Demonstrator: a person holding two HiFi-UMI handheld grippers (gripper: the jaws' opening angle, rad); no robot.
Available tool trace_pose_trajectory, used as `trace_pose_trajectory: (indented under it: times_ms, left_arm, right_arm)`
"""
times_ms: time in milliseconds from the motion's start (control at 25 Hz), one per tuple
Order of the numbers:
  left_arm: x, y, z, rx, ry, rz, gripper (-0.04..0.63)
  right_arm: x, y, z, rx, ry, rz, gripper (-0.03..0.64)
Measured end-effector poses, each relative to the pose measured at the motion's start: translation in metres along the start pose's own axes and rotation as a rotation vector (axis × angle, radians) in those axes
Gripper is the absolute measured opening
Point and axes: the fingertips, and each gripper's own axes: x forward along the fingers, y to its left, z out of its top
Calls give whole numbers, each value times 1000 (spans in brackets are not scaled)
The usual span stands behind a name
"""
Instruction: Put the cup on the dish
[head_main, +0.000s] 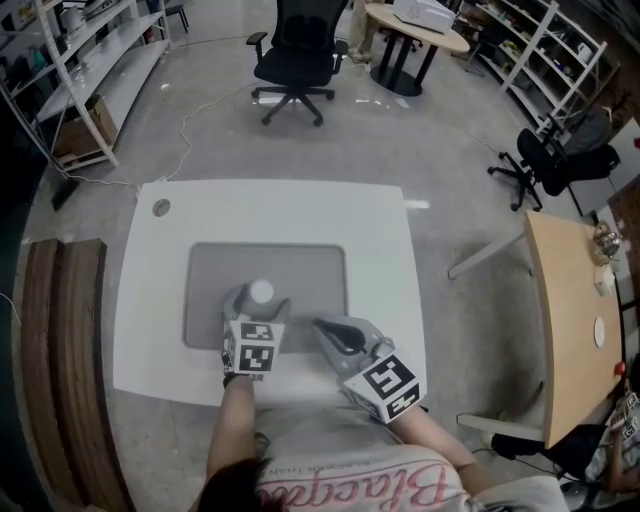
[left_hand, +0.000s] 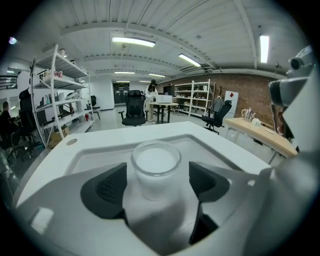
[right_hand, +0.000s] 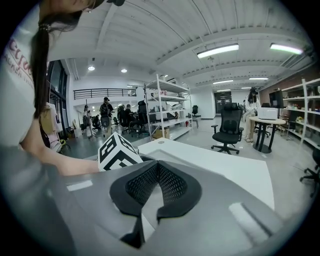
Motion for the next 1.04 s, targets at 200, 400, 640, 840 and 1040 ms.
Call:
trace_pose_trajectory:
  times_ms: [200,400,640,840,1040]
  left_arm:
    - [-22,5,7,-12,-47,39,391]
    - [-43,4,8,-11,-80,72,399]
    - [-94,4,10,-80,-186,174,0]
    - [-133,-6,5,-98,-239,178,-1]
    - [-174,-39,1,-84,-281,157,-2]
  right_arm:
    - [-5,9,1,-18,-13,11,0]
    - [-13,18,1,-46,-29,21,0]
    - [-34,30,2,-58,-65,30,0]
    - [-56,46,-5,-68,-78,45,0]
    - [-83,67,-16,-72,-82,47,0]
